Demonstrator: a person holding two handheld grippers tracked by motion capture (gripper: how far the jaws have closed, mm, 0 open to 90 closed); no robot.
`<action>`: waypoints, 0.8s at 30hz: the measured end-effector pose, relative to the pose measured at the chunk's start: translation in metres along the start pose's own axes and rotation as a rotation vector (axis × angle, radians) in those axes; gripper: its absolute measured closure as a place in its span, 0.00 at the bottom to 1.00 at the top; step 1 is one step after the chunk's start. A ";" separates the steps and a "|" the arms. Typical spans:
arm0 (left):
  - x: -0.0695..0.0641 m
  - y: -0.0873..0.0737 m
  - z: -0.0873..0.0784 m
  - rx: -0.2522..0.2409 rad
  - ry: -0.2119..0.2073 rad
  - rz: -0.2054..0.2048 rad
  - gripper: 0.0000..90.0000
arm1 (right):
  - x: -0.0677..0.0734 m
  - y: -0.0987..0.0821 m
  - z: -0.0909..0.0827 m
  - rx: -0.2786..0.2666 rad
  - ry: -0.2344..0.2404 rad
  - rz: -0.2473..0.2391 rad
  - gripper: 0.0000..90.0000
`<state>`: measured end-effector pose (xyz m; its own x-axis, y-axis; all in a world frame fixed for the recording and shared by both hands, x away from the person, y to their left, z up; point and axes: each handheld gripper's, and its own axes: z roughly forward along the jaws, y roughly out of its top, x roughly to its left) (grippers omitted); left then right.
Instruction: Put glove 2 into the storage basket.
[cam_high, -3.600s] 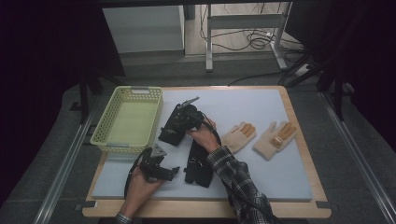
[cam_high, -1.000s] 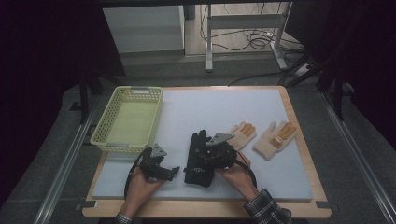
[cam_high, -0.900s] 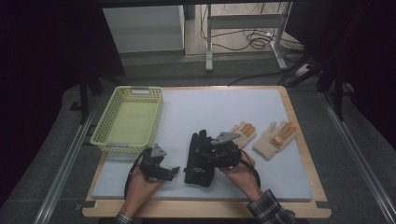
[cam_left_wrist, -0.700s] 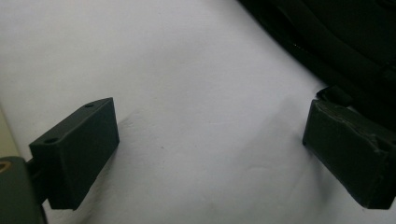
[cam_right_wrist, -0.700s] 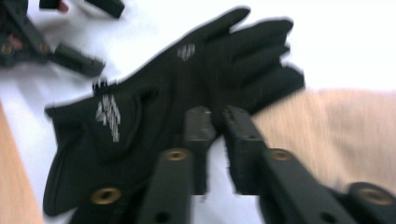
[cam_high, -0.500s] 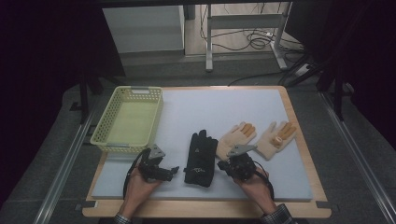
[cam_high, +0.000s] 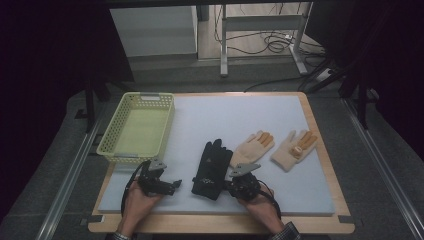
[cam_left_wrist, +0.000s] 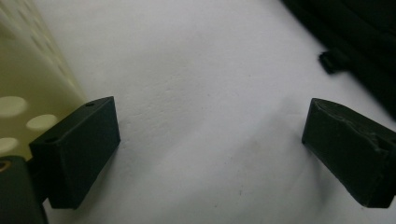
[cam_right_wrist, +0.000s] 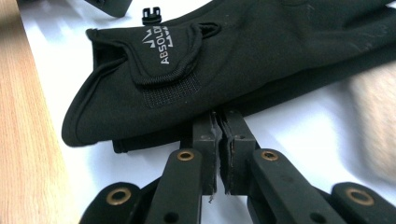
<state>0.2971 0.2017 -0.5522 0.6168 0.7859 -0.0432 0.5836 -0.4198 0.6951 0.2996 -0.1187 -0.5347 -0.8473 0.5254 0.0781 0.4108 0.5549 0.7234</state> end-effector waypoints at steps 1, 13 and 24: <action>0.001 0.000 0.000 -0.002 -0.005 0.005 0.05 | 0.001 0.001 0.002 -0.002 -0.001 -0.002 0.93; 0.006 -0.004 -0.003 0.000 -0.013 0.011 0.05 | 0.014 0.025 0.032 -0.009 0.006 -0.030 0.91; 0.006 -0.004 -0.003 0.000 -0.013 0.010 0.05 | 0.007 0.022 0.023 0.005 -0.030 -0.045 0.81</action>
<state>0.2972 0.2092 -0.5530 0.6295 0.7757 -0.0454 0.5770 -0.4275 0.6959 0.3100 -0.0883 -0.5340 -0.8545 0.5189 0.0252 0.3743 0.5813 0.7225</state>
